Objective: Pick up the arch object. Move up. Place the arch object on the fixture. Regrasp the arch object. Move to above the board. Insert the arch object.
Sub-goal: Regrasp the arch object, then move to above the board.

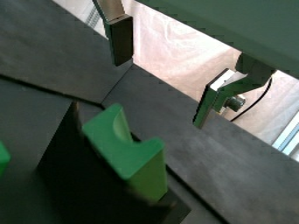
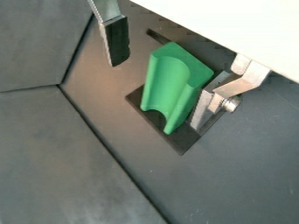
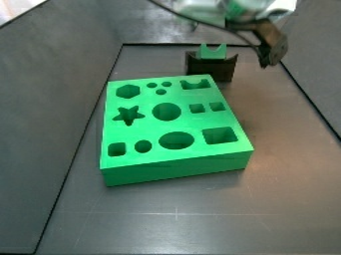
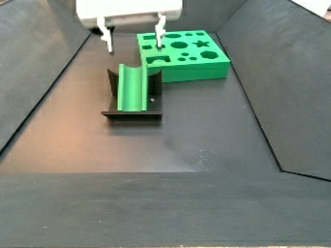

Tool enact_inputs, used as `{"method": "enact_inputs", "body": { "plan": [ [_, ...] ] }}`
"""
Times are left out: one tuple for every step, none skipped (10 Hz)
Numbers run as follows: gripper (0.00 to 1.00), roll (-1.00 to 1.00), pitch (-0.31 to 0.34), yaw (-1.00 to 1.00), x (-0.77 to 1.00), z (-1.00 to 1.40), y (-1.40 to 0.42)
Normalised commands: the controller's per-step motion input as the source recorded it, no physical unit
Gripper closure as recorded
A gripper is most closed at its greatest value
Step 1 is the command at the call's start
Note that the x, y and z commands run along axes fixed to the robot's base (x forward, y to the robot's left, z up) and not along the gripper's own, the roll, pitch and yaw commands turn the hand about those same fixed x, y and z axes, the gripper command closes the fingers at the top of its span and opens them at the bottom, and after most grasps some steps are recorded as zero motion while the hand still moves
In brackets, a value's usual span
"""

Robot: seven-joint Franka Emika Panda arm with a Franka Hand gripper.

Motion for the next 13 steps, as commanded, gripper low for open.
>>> {"method": "enact_inputs", "body": {
  "plan": [
    [0.0,0.07,-0.105,0.01,0.1,-1.0,0.04],
    [0.0,0.08,-0.091,-0.01,0.11,-1.0,0.04],
    [0.0,0.07,-0.081,-0.02,0.11,-0.94,0.03],
    [0.0,0.07,-0.056,-0.03,0.09,-0.72,0.02],
    [0.0,0.07,-0.041,-0.04,0.08,-0.57,0.02],
    [0.0,0.07,-0.025,-0.03,0.07,-0.37,0.01],
    [0.0,0.07,-0.008,-0.02,0.07,-0.22,0.01],
    [0.0,0.05,0.009,-0.02,0.01,-0.17,-0.01],
    [0.0,0.05,0.009,-0.02,0.01,-0.17,0.0],
    [1.0,0.0,0.0,0.0,0.0,0.0,0.0],
    [1.0,0.03,0.107,-0.22,-0.27,1.0,0.04],
    [1.0,0.01,0.1,-0.22,-0.27,1.0,0.04],
    [1.0,-0.03,0.088,-0.14,-0.26,1.0,0.04]
  ]
}}
